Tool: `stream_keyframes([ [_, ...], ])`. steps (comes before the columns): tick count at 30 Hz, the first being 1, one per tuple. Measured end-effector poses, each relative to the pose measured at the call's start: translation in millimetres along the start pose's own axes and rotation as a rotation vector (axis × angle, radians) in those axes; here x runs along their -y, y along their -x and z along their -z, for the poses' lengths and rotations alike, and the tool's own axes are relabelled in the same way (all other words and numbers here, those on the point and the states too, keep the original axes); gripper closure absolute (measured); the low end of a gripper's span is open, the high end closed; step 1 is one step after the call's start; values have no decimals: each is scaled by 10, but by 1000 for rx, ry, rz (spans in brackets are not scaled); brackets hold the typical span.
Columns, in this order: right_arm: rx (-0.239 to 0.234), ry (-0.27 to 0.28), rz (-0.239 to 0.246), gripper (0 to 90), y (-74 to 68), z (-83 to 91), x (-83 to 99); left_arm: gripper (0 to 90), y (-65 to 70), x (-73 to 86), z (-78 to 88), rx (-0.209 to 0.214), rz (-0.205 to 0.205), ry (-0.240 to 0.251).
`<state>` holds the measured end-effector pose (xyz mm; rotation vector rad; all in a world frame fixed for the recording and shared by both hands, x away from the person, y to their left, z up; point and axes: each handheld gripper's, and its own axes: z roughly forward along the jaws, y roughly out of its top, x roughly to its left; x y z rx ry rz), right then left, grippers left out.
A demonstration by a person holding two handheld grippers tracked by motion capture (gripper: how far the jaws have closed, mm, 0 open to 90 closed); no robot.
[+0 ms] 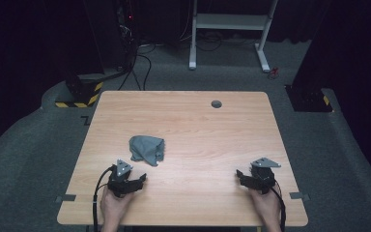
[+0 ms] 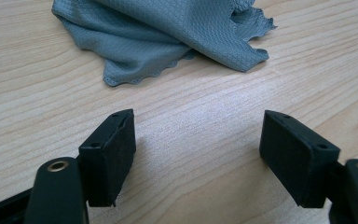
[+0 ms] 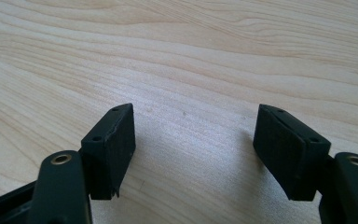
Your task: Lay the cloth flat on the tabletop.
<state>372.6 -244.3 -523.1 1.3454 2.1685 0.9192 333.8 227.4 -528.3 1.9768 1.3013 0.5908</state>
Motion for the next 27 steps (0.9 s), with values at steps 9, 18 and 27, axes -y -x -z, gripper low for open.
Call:
stream_keyframes([
  [9,-1,0,3,296,8,7,5,232,8,-6,-9,16,-8,-8],
  [18,-1,-1,-1,296,6,8,5,204,26,-8,-12,14,-4,-12],
  [27,-2,-1,0,296,8,8,5,240,47,-7,-4,23,8,-1],
])
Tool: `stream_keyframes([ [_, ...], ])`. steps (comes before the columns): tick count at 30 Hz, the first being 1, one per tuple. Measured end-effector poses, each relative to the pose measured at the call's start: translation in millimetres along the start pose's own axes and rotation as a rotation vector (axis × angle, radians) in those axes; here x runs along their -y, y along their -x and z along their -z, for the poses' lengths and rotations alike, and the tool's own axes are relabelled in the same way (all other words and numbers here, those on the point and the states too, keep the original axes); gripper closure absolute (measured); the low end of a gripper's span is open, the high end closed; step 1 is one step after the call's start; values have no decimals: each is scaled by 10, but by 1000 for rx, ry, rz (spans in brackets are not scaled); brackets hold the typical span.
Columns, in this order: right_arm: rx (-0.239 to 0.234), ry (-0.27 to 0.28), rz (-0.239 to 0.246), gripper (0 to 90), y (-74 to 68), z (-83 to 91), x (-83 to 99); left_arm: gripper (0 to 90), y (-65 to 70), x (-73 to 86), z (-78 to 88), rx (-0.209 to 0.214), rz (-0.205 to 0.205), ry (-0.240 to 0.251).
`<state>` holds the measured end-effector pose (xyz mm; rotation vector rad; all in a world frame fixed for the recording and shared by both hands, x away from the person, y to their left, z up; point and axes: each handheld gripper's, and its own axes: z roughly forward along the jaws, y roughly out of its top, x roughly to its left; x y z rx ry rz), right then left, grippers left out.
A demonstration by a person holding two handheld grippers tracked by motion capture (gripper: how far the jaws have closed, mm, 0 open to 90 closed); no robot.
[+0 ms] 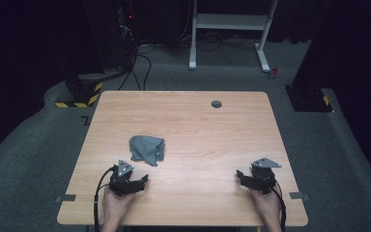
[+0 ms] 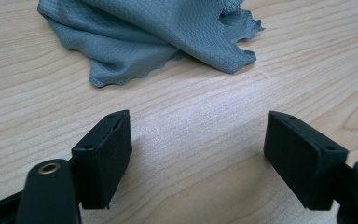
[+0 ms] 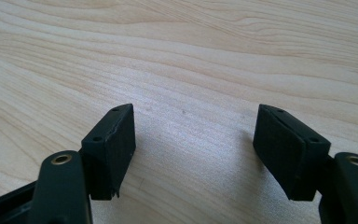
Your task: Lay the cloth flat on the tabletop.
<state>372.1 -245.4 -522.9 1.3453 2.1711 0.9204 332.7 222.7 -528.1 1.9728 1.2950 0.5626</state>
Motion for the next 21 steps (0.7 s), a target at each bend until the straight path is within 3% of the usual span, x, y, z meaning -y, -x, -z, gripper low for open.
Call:
stream_keyframes([
  [21,-1,0,0,296,1,0,0,265,-3,-176,-20,0,-12,13],
])
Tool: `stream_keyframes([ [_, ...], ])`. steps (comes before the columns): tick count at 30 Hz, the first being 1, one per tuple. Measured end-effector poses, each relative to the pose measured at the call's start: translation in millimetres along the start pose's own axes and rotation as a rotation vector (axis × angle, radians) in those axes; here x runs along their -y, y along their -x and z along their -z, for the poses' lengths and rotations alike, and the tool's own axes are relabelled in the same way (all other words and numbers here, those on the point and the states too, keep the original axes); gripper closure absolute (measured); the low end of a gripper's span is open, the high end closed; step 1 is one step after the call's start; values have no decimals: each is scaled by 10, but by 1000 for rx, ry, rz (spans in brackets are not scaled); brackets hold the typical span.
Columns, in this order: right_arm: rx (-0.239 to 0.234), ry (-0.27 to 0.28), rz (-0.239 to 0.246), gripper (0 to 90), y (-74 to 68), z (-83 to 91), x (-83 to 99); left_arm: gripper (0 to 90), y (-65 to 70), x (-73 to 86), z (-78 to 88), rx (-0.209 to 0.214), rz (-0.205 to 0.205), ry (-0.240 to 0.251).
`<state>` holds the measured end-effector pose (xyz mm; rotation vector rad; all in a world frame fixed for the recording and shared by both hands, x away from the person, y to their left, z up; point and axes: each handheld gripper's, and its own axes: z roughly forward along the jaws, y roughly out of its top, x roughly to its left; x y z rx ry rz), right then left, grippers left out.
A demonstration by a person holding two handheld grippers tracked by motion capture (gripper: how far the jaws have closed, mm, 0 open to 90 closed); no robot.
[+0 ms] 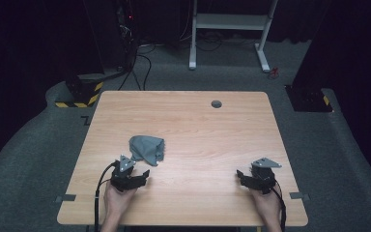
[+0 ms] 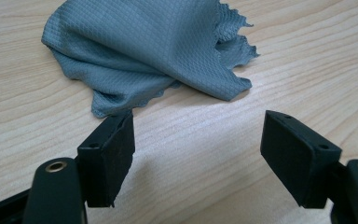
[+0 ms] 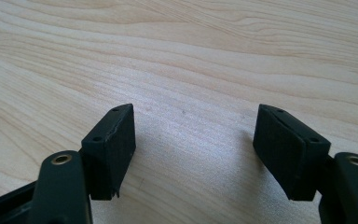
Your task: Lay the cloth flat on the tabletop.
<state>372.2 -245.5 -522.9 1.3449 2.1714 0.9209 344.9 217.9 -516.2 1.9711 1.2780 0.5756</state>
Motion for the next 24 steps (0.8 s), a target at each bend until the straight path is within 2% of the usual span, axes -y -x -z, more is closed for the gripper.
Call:
stream_keyframes([
  [9,0,0,0,296,0,0,0,266,-11,-173,-99,-9,-15,-14],
  [12,0,0,0,296,-1,0,0,270,-10,-225,-152,0,-11,-14],
  [16,1,0,0,296,-1,0,0,269,12,-301,-224,-18,-30,-19],
  [21,1,0,0,296,-1,0,0,263,-29,-394,-320,-36,-14,-29],
  [24,1,0,0,296,-1,0,0,238,-87,-441,-418,-21,8,-59],
])
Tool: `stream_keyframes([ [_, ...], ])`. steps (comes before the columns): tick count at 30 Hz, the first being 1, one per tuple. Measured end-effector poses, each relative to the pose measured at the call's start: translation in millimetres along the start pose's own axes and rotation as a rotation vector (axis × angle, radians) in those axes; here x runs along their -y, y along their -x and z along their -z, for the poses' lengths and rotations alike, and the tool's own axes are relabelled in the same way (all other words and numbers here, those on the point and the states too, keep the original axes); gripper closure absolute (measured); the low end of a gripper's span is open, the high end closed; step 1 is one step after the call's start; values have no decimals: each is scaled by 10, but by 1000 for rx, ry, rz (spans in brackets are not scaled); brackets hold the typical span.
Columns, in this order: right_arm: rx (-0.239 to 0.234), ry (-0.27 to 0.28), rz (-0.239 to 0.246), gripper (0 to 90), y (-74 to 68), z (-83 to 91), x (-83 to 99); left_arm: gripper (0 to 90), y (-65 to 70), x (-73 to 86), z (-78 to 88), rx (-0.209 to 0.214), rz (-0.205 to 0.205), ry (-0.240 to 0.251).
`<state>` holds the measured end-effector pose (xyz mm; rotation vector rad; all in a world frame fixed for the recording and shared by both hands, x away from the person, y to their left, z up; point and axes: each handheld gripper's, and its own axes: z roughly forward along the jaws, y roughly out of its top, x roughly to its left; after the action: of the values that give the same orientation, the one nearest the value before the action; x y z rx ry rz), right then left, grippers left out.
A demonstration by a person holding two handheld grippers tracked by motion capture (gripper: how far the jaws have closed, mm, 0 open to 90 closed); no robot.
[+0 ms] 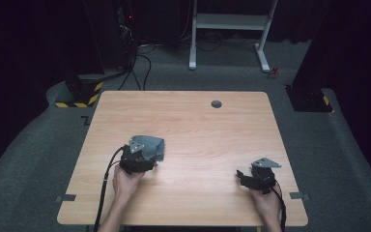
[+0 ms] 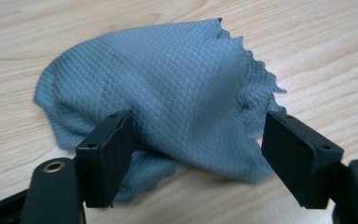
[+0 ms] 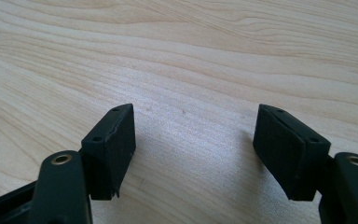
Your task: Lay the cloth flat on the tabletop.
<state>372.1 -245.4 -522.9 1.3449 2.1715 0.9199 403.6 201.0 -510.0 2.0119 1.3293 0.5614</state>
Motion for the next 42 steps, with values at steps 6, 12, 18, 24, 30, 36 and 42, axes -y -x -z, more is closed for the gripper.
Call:
stream_keyframes([
  [6,0,0,0,296,0,0,0,235,-37,-44,-121,-4,6,-13],
  [12,0,0,0,296,0,0,0,258,-34,-58,-189,-28,7,-29],
  [18,0,0,1,296,-1,0,0,399,-12,-109,-214,-45,-19,-31],
  [24,0,0,1,296,-1,0,0,691,8,-138,-218,-41,-52,-20],
  [30,0,0,1,296,-1,0,0,816,-23,-162,-220,-12,-36,-22],
  [36,0,0,0,296,-1,0,0,831,29,-178,-207,40,-39,-7],
  [42,0,0,1,296,0,0,0,832,185,-247,-211,107,-55,16],
])
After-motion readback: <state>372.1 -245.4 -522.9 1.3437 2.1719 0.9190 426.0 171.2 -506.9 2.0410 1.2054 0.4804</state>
